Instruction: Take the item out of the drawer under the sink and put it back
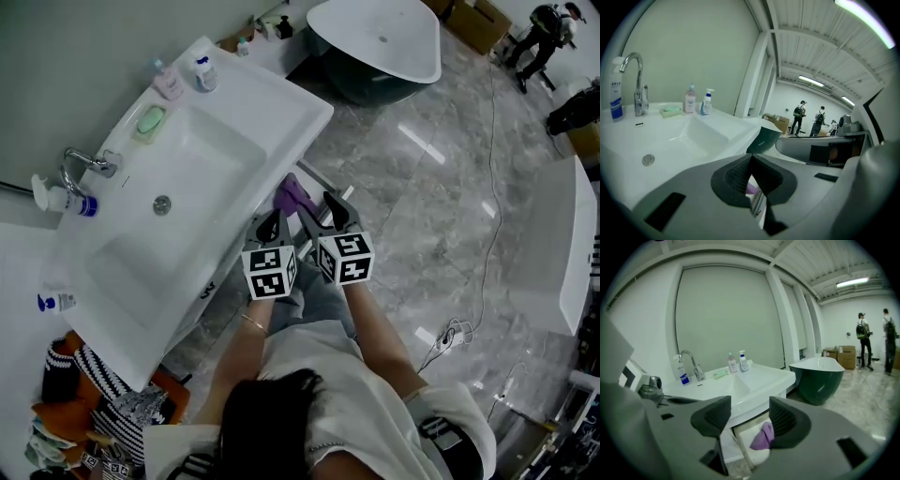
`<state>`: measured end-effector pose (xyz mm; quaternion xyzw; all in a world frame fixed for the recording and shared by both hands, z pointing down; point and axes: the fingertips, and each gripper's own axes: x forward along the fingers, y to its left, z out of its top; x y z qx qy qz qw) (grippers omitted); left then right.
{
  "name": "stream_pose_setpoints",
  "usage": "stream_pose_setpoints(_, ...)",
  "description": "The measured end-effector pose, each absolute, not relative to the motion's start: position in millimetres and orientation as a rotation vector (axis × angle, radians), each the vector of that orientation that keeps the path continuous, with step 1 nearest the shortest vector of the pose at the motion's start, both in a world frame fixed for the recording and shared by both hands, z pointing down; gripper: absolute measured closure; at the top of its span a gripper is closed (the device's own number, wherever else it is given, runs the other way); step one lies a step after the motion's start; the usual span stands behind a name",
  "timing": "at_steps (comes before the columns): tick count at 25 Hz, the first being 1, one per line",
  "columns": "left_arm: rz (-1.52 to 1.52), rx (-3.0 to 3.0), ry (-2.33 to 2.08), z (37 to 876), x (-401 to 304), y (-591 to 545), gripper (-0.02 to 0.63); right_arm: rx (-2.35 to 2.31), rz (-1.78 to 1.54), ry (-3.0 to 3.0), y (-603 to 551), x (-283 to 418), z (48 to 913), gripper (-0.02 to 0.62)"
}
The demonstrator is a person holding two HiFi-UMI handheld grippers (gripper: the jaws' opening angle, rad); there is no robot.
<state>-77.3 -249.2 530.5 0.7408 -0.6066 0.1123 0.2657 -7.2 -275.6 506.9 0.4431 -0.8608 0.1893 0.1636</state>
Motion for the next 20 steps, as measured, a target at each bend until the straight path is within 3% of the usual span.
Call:
stream_pose_setpoints(4, 0.262, 2.057, -1.644, 512.9, -79.6, -243.0, 0.603, 1.265, 0.446, -2.477, -261.8, -16.0, 492.8, 0.345)
stream_pose_setpoints(13, 0.196, 2.112, -1.636, 490.5, -87.9, -226.6, 0.603, 1.282, 0.373, -2.532, -239.0, -39.3, 472.0, 0.467)
stream_pose_setpoints(17, 0.18, 2.122, -1.644, 484.4, -93.1, -222.0, 0.603, 1.322, 0.35, -2.565, -233.9, -40.3, 461.3, 0.568)
stream_pose_setpoints(20, 0.169, 2.129, -1.643, 481.1, -94.4, -221.6, 0.603, 1.353, 0.346, -2.559, -234.7, -38.6, 457.3, 0.578)
